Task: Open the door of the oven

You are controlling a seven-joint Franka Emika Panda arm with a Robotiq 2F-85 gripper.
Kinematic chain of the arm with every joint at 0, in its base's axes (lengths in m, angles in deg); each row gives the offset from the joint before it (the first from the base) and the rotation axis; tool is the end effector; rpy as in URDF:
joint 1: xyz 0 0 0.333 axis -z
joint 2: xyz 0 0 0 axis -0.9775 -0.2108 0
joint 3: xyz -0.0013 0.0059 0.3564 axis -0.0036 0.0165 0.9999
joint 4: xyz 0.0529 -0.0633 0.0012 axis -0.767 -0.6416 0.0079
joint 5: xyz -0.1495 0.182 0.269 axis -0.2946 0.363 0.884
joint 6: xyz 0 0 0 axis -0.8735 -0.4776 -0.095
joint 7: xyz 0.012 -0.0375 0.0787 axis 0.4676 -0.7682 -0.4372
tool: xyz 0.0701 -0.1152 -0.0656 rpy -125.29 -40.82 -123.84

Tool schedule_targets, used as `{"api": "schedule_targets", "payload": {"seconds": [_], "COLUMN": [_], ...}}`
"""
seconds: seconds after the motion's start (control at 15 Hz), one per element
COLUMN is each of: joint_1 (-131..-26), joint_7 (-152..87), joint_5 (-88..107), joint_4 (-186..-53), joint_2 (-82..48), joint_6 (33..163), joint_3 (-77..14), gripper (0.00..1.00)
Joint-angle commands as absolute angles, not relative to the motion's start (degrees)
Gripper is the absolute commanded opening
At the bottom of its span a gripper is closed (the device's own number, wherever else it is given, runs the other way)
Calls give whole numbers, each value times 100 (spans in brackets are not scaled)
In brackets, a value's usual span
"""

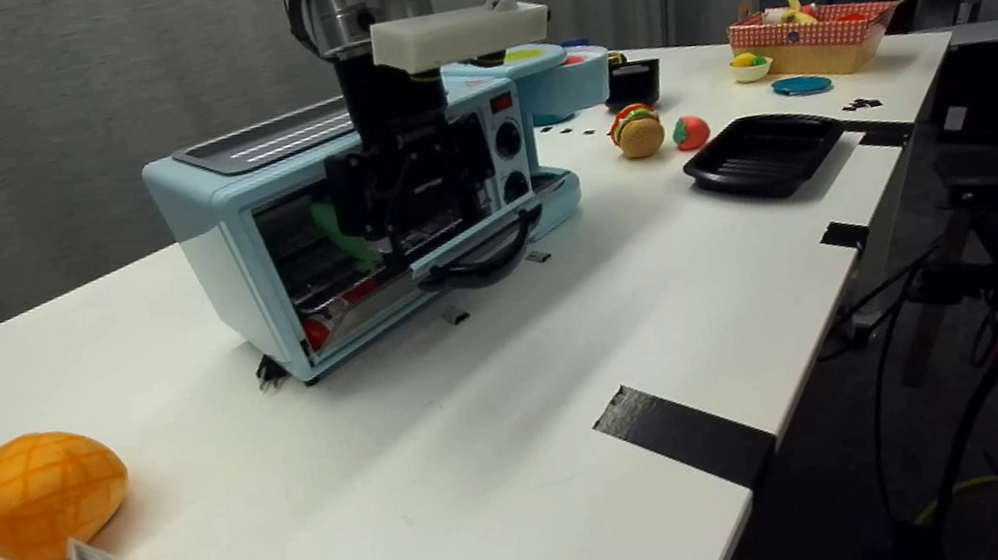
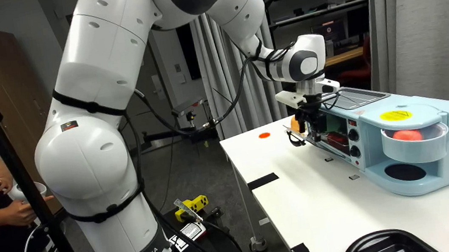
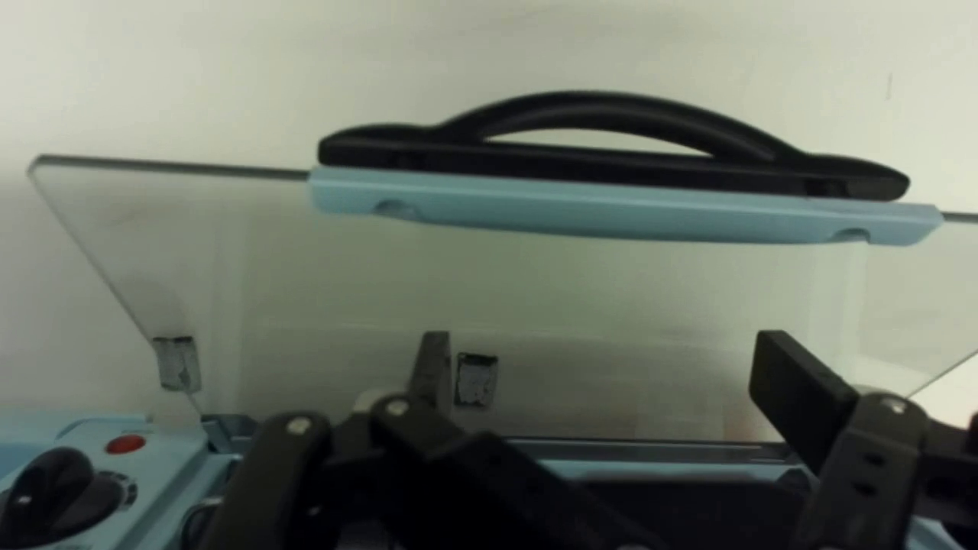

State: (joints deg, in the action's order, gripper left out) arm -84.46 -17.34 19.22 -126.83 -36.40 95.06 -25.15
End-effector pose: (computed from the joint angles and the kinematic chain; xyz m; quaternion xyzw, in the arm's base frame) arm 0.6470 0.1083 0.2321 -0.9887 0.1361 0.0443 0.0449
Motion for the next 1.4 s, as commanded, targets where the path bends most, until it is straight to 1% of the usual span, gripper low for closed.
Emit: {"api": "schedule_targets", "payload": {"seconds": [0.0, 0.8, 1.33], "joint_1": [-8521, -8586, -8690], "joint_7": [-1846, -1800, -1639], "joint_5": [2019, 2055, 2014], "joint_4": [-12727, -12769, -12971], "joint_2": [-3704, -3990, -3919], "joint_6": [9365, 9411, 9657], "joint_3": [-2460, -2432, -2472], "gripper": [100, 100, 100]}}
